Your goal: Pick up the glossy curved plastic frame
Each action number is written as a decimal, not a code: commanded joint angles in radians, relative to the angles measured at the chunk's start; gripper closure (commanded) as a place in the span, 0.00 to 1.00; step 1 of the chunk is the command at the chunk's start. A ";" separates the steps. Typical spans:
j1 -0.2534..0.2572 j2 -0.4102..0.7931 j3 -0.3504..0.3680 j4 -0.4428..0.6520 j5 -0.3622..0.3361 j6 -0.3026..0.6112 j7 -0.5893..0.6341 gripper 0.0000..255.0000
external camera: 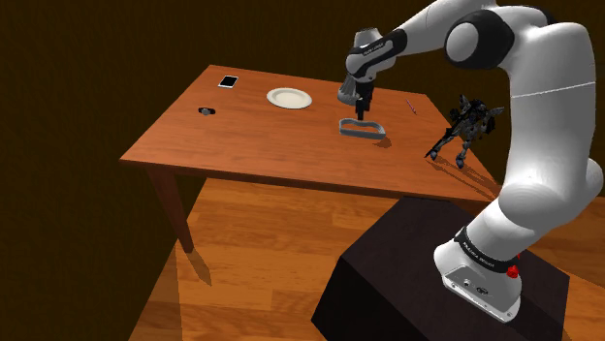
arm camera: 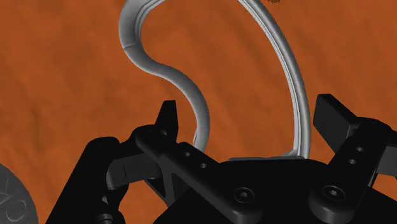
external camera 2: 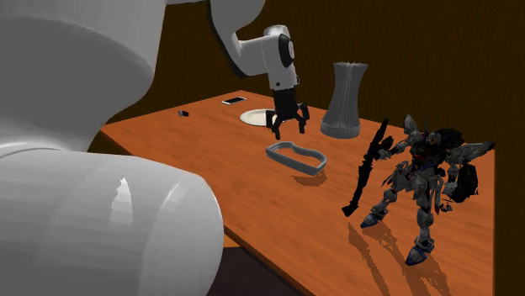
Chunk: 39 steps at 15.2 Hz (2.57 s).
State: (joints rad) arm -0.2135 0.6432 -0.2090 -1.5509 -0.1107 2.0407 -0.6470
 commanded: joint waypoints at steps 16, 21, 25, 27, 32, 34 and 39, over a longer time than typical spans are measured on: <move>-0.045 0.240 0.014 0.221 0.016 0.013 -0.037 1.00; -0.045 0.239 0.014 0.221 0.016 0.013 -0.037 1.00; -0.044 0.225 0.013 0.224 0.015 -0.004 -0.040 1.00; -0.043 0.209 0.012 0.224 0.014 -0.019 -0.043 1.00; -0.041 0.171 0.009 0.227 0.012 -0.060 -0.050 1.00; -0.040 0.156 0.008 0.231 0.011 -0.078 -0.053 1.00; -0.038 0.129 0.006 0.241 0.010 -0.115 -0.060 1.00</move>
State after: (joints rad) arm -0.2517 0.7752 -0.2031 -1.3119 -0.1007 1.9313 -0.7059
